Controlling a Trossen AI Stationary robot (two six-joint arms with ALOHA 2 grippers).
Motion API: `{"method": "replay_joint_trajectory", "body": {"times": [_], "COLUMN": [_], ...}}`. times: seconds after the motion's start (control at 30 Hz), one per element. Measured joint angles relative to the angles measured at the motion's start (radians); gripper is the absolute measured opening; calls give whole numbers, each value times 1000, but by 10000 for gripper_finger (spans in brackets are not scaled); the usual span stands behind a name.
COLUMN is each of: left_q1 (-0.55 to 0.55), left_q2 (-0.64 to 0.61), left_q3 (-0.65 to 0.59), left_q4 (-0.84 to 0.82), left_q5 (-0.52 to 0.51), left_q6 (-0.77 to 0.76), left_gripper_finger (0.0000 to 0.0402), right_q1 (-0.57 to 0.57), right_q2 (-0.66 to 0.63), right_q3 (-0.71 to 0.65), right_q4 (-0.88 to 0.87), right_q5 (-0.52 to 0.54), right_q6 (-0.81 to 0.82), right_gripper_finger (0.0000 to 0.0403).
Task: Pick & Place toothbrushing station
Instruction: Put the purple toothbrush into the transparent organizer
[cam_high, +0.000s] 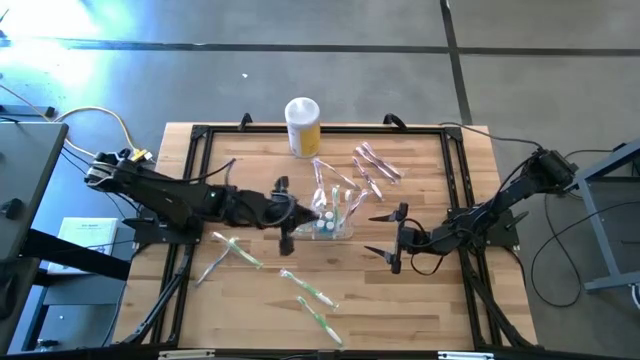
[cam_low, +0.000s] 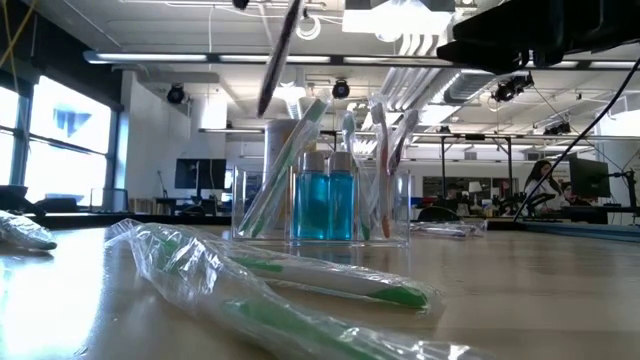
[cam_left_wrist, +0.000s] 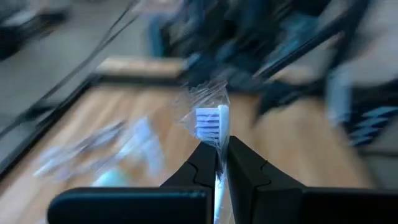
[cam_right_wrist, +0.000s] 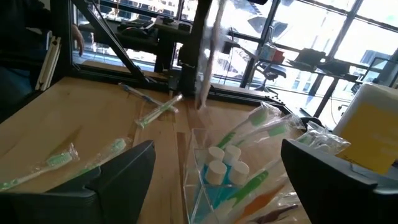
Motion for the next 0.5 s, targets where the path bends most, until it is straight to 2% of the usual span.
{"method": "replay_joint_trajectory", "body": {"times": [0.07,0.13,0.23,0.37,0.5], "left_q1": [36,61,87,95,97], "left_q2": [-35,-91,-183,-273,-281], "left_q3": [-46,-103,-216,-429,-615], "left_q4": [76,86,207,450,754], "left_q5": [94,109,113,124,129], "left_q6": [3,-7,-23,-28,-34], "left_gripper_finger": [8,8,8,8,8], "right_q1": [0,0,0,-1,-2], "right_q2": [0,0,0,0,0], "right_q3": [0,0,0,0,0], "right_q4": [-3,-11,-23,-36,-34], "right_q5": [0,-4,-5,-4,-2], "right_q6": [0,12,23,23,23], "right_gripper_finger": [341,341,341,341,341]}}
